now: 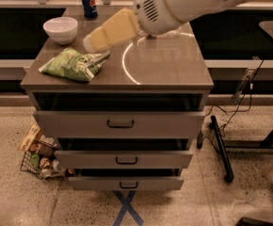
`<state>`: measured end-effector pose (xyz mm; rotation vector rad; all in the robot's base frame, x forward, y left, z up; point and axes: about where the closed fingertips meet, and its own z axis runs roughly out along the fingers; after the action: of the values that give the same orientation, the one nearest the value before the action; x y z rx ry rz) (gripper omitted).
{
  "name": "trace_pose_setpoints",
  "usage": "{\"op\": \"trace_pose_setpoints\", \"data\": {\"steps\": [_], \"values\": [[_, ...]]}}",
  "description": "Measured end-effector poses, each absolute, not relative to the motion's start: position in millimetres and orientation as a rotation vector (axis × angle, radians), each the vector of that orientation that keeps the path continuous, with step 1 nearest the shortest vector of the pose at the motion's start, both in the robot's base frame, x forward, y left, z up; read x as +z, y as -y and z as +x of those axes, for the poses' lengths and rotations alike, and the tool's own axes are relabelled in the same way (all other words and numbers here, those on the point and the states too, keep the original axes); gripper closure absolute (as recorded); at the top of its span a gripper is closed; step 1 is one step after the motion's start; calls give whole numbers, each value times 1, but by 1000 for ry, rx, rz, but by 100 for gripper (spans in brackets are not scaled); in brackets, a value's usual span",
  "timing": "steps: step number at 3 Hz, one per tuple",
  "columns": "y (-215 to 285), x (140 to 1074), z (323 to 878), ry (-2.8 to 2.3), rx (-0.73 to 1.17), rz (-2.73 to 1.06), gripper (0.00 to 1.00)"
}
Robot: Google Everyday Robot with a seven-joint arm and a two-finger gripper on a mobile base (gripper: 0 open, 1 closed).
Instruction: Move green jalapeno chip bag near water bottle
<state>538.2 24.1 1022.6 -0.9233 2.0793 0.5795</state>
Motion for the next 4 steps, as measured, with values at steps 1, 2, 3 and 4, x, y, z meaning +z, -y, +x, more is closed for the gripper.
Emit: {"op": "trace_pose_setpoints", "data": {"steps": [1, 2, 3, 4], "values": [[-67, 1000, 562, -2113, 644, -856, 0], [-67, 1001, 561, -2113, 646, -853, 0], [-69, 983, 563, -2066, 649, -857, 0], [-70, 948, 574, -1979, 647, -874, 0]]}}
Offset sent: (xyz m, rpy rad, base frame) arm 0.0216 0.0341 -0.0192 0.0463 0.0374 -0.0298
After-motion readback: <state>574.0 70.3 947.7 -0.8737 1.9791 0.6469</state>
